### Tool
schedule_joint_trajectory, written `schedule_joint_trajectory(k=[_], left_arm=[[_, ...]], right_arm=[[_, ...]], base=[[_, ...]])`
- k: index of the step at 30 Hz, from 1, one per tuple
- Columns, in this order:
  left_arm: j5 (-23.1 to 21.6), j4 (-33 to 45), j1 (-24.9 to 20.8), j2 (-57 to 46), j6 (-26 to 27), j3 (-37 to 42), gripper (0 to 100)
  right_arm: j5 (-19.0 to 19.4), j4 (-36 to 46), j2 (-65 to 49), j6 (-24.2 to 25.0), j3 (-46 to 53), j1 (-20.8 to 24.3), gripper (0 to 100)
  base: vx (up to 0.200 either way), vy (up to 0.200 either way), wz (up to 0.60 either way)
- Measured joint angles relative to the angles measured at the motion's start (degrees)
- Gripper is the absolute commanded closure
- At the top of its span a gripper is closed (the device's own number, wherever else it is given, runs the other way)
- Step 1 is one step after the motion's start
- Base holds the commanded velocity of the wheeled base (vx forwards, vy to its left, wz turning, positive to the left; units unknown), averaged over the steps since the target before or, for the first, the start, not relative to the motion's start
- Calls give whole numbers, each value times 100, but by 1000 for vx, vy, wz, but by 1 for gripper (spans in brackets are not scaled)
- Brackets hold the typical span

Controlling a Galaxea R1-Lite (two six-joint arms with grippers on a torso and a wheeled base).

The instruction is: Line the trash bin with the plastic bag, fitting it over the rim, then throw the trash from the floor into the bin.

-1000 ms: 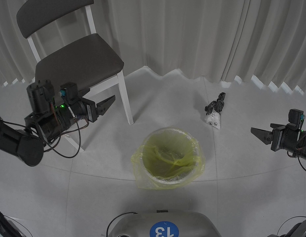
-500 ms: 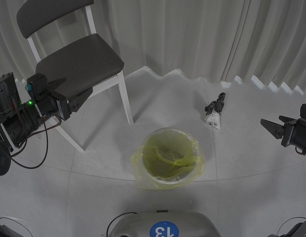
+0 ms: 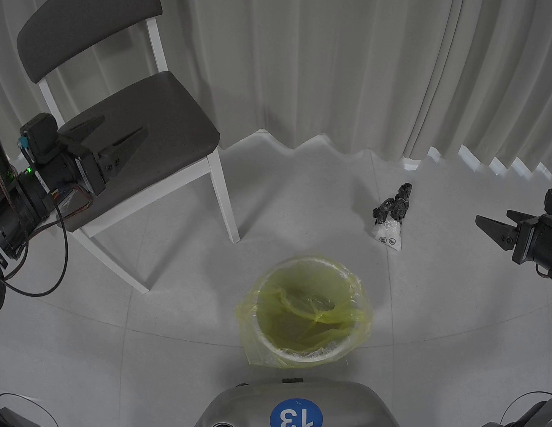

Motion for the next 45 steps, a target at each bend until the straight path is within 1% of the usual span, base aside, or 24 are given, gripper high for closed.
schedule_joint_trajectory(k=[2,6,8,9,10,12,15,17,18,19,21,24,29,37,39,42,45], left_arm=[[-88,-241,-15,16,-5,24,0],[-93,-728,-13,83,33,-110,0],[4,-756,-9,122,37,-315,0],[197,-731,-2,146,24,-501,0],[294,-701,-2,155,6,-571,0],[560,-485,-6,165,-95,-774,0],[794,139,-26,129,-304,-979,0],[906,692,-52,63,-400,-1089,0],[984,1135,-74,6,-456,-1147,0],[995,1220,-74,-5,-469,-1163,0],[1090,1803,-110,-100,-584,-1265,0],[1197,2337,-146,-249,-731,-1423,0],[1262,2603,-160,-505,-814,-1499,0],[1287,2701,-26,-879,-845,-1375,0],[1274,2712,41,-944,-861,-1351,0],[1251,2720,111,-1007,-887,-1309,0],[1204,2710,138,-1034,-953,-1257,0]], right_arm=[[84,-9,59,0,-7,-122,0],[126,-41,218,12,-40,-311,0],[167,-63,336,23,-71,-400,0],[219,-66,447,35,-94,-466,0],[240,-72,496,40,-107,-491,0],[304,-118,675,62,-156,-575,0],[356,-263,979,128,-232,-685,0],[375,-402,1206,199,-286,-735,0],[383,-547,1362,249,-339,-759,0],[385,-575,1395,257,-347,-759,0],[397,-797,1641,324,-424,-786,0],[411,-1141,2015,385,-592,-807,0],[482,-1232,2704,401,-1182,-823,0],[692,-1211,4019,460,-2604,-886,0],[719,-1213,4286,561,-2875,-923,0],[750,-1220,4623,856,-3142,-980,0],[763,-1254,4852,946,-3271,-1018,0]], base=[[0,0,0],[0,0,0],[0,0,0],[0,0,0],[0,0,0],[0,0,0],[0,0,0],[0,0,0],[0,0,0],[0,0,0],[0,0,0],[0,0,0],[0,0,0],[0,0,0],[0,0,0],[0,0,0],[133,0,0]])
